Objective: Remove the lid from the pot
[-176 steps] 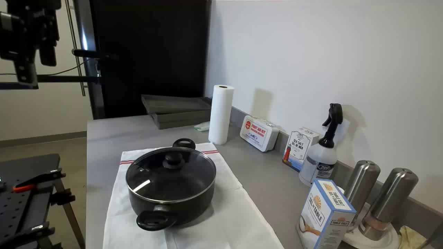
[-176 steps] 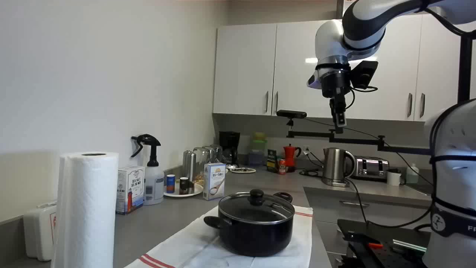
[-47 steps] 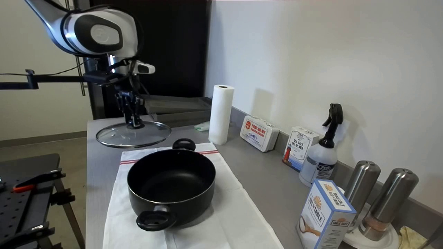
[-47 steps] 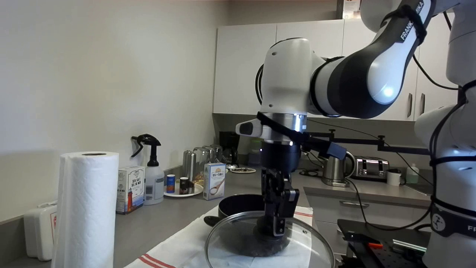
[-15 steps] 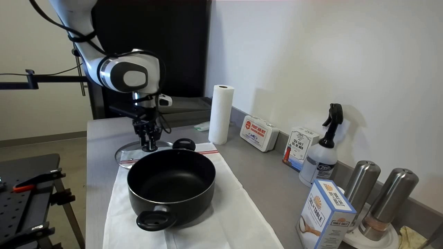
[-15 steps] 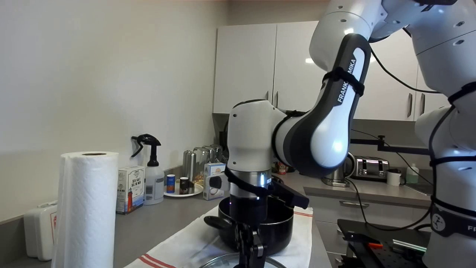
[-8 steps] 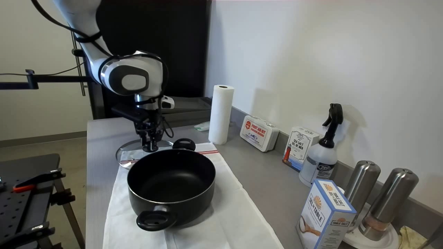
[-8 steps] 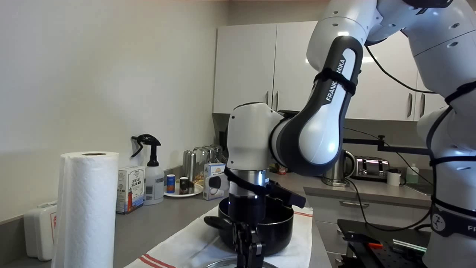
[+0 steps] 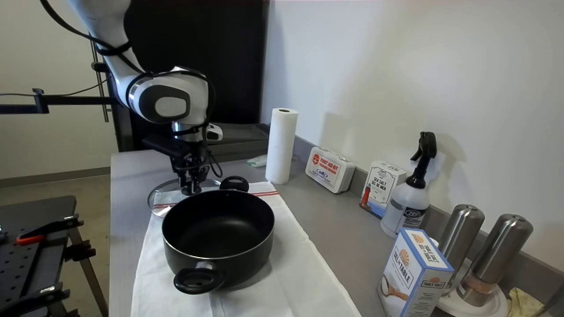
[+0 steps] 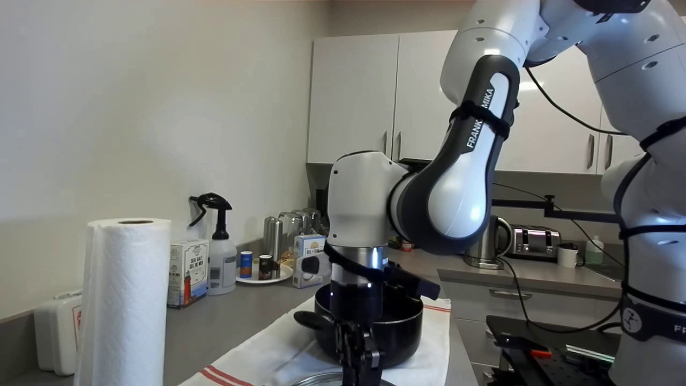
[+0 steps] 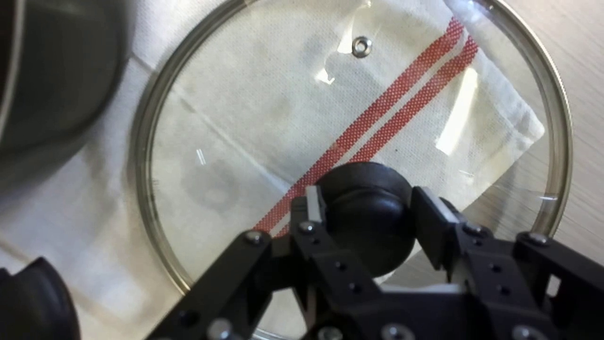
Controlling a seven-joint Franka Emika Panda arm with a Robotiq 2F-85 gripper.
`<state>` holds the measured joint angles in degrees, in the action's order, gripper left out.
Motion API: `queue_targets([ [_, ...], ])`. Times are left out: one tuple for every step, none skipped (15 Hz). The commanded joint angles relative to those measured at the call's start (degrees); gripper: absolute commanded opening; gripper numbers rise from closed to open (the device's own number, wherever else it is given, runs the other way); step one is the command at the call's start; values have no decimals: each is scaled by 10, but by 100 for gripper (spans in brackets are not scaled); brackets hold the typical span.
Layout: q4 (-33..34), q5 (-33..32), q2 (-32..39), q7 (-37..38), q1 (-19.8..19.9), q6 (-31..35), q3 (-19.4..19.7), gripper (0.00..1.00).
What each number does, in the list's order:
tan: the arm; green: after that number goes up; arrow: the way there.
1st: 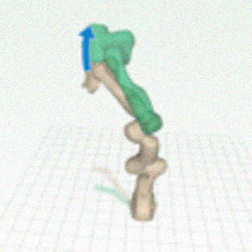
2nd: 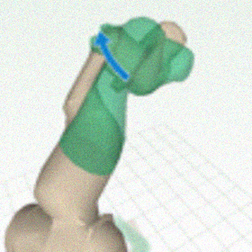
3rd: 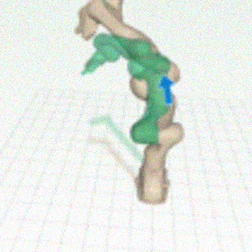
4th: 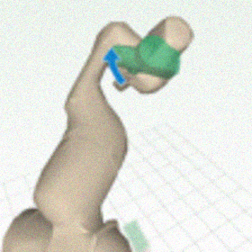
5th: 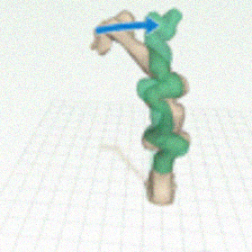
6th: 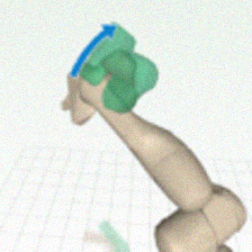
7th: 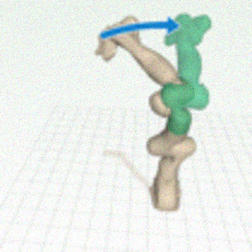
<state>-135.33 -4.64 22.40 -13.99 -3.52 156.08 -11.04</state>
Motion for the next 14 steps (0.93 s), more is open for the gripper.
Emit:
queue_targets([
  [7, 8, 8, -22, 6, -8, -7, 59],
  [7, 9, 7, -24, 6, -8, -7, 73],
  [6, 9, 7, -27, 7, -9, -8, 80],
  [5, 9, 6, -29, 7, -8, -9, 88],
  [4, 12, 4, -32, 9, -8, -11, 94],
  [1, 14, -1, -34, 10, -7, -12, 100],
  [-1, 16, -5, -36, 12, -7, -14, 100],
  [-6, 17, -12, -36, 13, -6, -16, 100],
  [-9, 20, -19, -38, 15, -7, -20, 100],
  [-16, 26, -31, -41, 19, -6, -25, 100],
  [-22, 31, -42, -45, 23, -5, -30, 100],
  [-26, 43, -52, -54, 29, -7, -40, 100],
  [-34, 55, -65, -63, 35, -5, -47, 100],
  [-39, 69, -77, -76, 40, -6, -55, 100],
])
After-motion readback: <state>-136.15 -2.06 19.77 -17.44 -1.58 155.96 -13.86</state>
